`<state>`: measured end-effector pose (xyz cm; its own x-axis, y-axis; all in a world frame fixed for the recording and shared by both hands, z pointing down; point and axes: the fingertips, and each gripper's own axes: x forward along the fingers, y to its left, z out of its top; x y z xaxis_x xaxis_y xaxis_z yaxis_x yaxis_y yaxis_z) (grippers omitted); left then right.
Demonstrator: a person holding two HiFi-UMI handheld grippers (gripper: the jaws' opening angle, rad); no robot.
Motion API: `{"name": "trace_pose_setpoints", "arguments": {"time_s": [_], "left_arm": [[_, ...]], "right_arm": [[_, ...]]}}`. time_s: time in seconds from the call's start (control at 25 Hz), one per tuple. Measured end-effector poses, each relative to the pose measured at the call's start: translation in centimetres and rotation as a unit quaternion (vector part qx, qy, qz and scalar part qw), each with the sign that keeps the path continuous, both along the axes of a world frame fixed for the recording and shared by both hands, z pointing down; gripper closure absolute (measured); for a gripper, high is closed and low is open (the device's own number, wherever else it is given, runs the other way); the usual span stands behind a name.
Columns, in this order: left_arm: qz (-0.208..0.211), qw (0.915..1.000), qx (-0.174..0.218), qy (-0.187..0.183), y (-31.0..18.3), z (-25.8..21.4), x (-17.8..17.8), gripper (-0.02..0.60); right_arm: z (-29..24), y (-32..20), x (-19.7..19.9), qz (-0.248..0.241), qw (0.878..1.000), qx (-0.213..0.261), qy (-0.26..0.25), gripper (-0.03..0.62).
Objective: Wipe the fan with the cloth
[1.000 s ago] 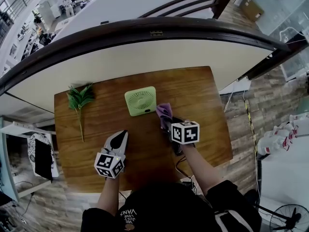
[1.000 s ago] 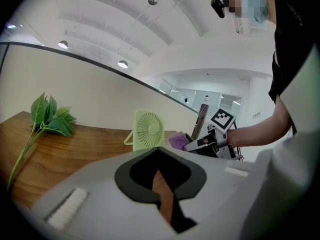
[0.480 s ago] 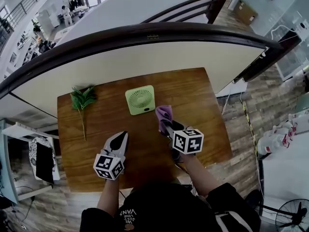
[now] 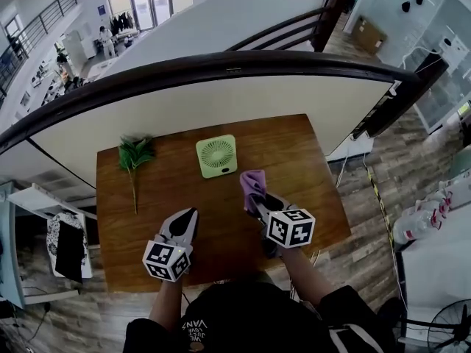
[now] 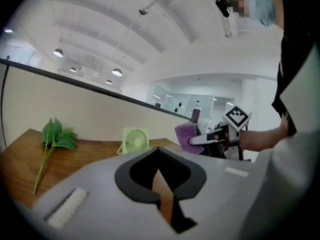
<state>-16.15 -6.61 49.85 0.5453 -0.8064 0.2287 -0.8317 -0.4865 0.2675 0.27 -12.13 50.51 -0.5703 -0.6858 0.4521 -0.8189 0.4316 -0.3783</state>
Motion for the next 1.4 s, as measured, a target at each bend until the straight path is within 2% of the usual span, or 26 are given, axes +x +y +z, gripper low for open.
{"name": "trace_pose_setpoints", "arguments": {"time_s": [0.36,0.64,1.4], "left_arm": [[0.011,0.9998,0.012,0.009,3.6,-1.8,0.7,0.571],[0.012,0.9997,0.019,0.008,5.7,-2.4,0.7,0.571],[0.012,0.9994,0.031,0.011,6.6,-3.0,0.9,0.571]], "right_arm": [[-2.9,3.7,-0.3,0.01,0.999,0.029,-0.022,0.487],[-3.6,5.7,-0.1,0.012,0.999,0.041,-0.018,0.487],[-5.0,6.4,-1.1,-0.015,0.997,0.068,0.01,0.487]]}}
